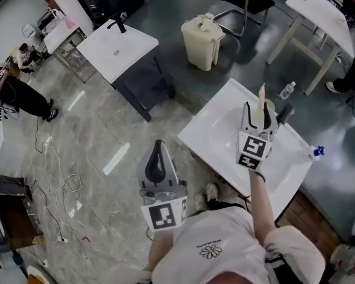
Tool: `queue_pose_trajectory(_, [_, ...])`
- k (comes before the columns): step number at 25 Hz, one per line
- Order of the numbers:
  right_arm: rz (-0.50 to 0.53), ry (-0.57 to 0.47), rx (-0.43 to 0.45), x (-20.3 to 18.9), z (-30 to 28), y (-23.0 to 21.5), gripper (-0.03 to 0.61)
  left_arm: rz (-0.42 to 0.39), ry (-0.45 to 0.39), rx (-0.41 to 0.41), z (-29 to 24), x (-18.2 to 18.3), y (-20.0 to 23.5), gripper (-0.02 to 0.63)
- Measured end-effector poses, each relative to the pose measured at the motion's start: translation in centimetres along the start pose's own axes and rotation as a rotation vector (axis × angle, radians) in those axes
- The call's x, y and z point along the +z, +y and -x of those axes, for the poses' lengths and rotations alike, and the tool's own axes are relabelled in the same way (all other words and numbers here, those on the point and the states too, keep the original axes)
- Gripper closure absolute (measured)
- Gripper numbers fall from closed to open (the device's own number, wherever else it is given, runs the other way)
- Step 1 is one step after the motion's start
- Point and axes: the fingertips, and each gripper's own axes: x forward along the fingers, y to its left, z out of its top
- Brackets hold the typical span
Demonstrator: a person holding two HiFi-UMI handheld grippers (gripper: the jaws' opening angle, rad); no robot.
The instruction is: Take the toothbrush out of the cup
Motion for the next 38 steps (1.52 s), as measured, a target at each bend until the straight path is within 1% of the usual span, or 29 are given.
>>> queue_pose_trajectory(3, [-0.008,0.059,-0.071,-2.3,-2.0,-1.7,0.383,-0.032,0.005,-0.011,-0.4,-0.1,-0.2,0.597])
queue_pose_trajectory(6, [-0.019,0.136,-0.126,-5.0,-3.8,-2.9,0.385,-0.041,0.013,-0.016,-0.7,-0.4,-0.3,0.597])
queue_pose_trajectory(10, [0.007,0.228,-0.159,-8.4,-6.0,-4.0,0.387,-0.048,0.03,-0.026,-1.1,-1.1,-0.7,0.597])
queue_pose_trajectory(12, [0.044,0.253,-0.161,-9.3,-6.7,-4.1,0.408,-0.045,0.043,-0.03,-1.3,-1.4,-0.9,0.597])
queue_pose_trajectory(13, [0.062,0.258,-0.156,-9.4,-7.1,-4.0,0.428,-0.035,0.05,-0.029,-1.4,-1.6,-1.0,0.597])
queue_pose_trajectory(15, [0.071,0.276,-0.151,-9.7,-7.6,-3.7,0.447,-0.021,0.062,-0.026,-1.6,-1.8,-1.2,0.597])
queue_pose_trajectory(19, [0.08,0.313,-0.177,-10.6,-8.2,-3.8,0.454,-0.075,0.051,-0.05,-1.9,-1.8,-1.4,0.597])
queue_pose_trajectory(23, [0.072,0.352,-0.203,-11.7,-8.7,-4.0,0.461,-0.073,0.052,-0.043,-1.9,-2.0,-1.1,0.597])
queue_pose_trajectory(25, [0.07,0.364,-0.223,-12.1,-8.9,-4.5,0.483,-0.059,0.06,-0.033,-2.0,-2.1,-1.1,0.597])
queue_pose_trajectory(27, [0.072,0.368,-0.236,-12.2,-9.0,-4.9,0.506,-0.056,0.064,-0.028,-2.0,-2.2,-1.0,0.597])
queue_pose_trajectory(30, [0.08,0.364,-0.242,-12.1,-9.0,-5.2,0.532,-0.074,0.058,-0.029,-1.9,-2.1,-1.0,0.597])
queue_pose_trajectory(33, [0.084,0.363,-0.243,-12.0,-9.0,-5.1,0.541,-0.067,0.058,-0.022,-1.9,-2.1,-0.8,0.597])
queue_pose_trajectory(36, [0.081,0.365,-0.246,-12.0,-8.9,-5.1,0.547,-0.081,0.058,-0.029,-1.8,-2.1,-0.8,0.597])
queue_pose_trajectory(38, [0.075,0.356,-0.251,-11.6,-8.8,-5.2,0.548,-0.064,0.061,-0.023,-1.7,-2.0,-0.8,0.597])
